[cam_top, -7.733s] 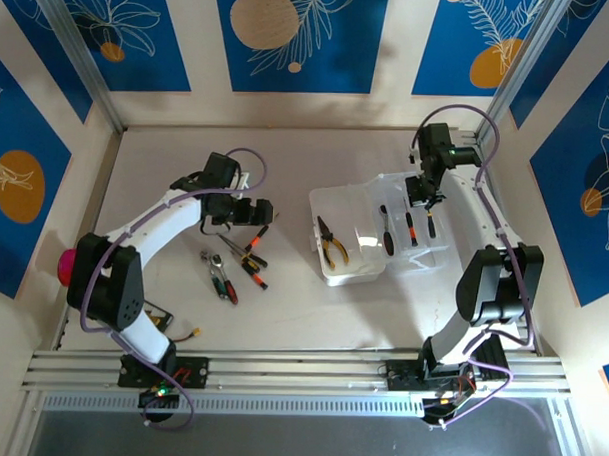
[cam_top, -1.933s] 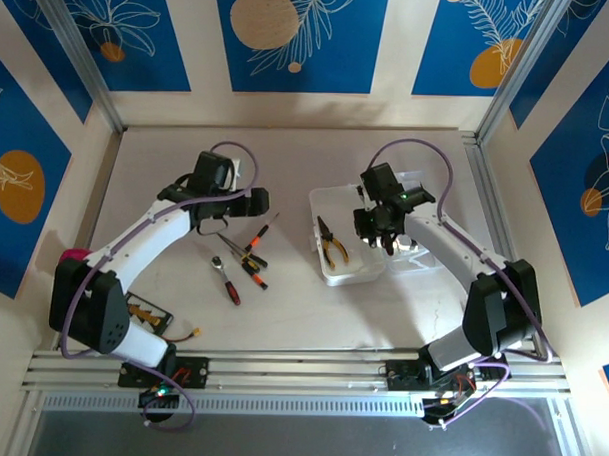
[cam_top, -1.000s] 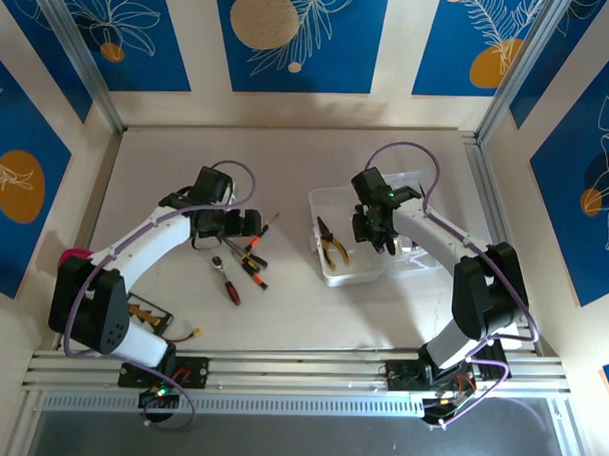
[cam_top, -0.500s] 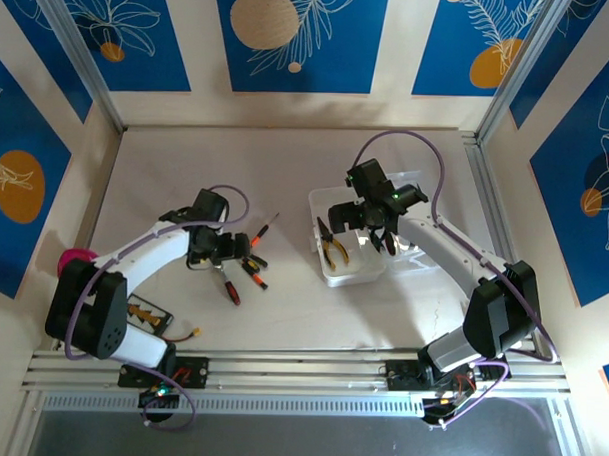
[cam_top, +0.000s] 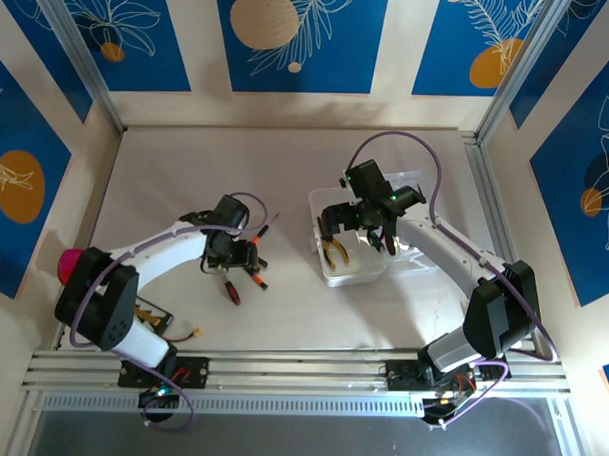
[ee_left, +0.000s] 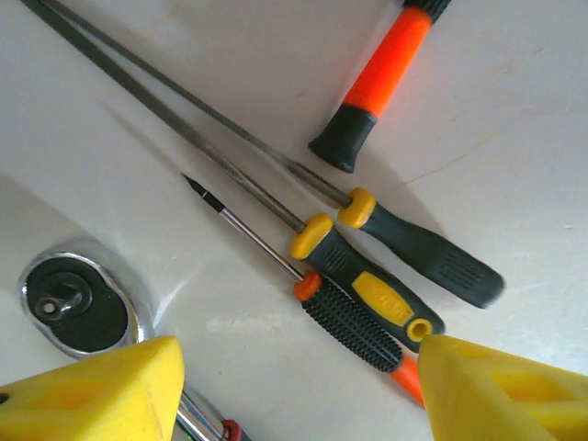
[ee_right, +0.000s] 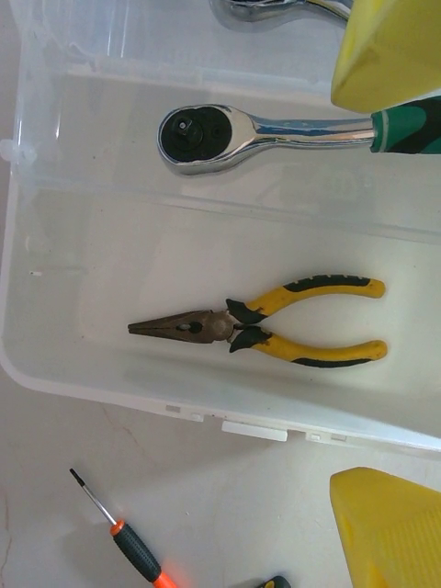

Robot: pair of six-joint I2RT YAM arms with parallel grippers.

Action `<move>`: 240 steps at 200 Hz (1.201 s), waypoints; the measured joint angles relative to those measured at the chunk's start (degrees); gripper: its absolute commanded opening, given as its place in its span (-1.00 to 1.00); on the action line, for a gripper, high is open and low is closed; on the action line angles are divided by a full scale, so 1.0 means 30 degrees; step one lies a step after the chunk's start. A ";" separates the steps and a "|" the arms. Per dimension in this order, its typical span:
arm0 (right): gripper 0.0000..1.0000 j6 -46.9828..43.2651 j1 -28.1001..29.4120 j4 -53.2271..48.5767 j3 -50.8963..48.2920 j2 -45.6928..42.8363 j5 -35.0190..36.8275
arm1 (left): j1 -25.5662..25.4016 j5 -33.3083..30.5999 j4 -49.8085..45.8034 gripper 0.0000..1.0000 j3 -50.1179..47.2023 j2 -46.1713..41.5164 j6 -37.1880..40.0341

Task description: Pack the tool kit

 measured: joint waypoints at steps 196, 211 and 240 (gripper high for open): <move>0.99 -0.0146 -0.0430 0.0335 -0.0787 -0.0860 -0.0714 | -0.1559 0.0168 0.1428 -0.20 0.0911 0.2747 0.0015; 0.98 -0.0146 -0.0459 0.0357 -0.0903 -0.0940 -0.0765 | -0.1530 0.0160 0.1515 -0.20 0.0736 0.2623 0.0080; 0.99 -0.0138 -0.0532 0.0423 -0.1064 -0.0969 -0.0838 | -0.1362 0.0160 0.1821 -0.21 0.0270 0.2244 0.0138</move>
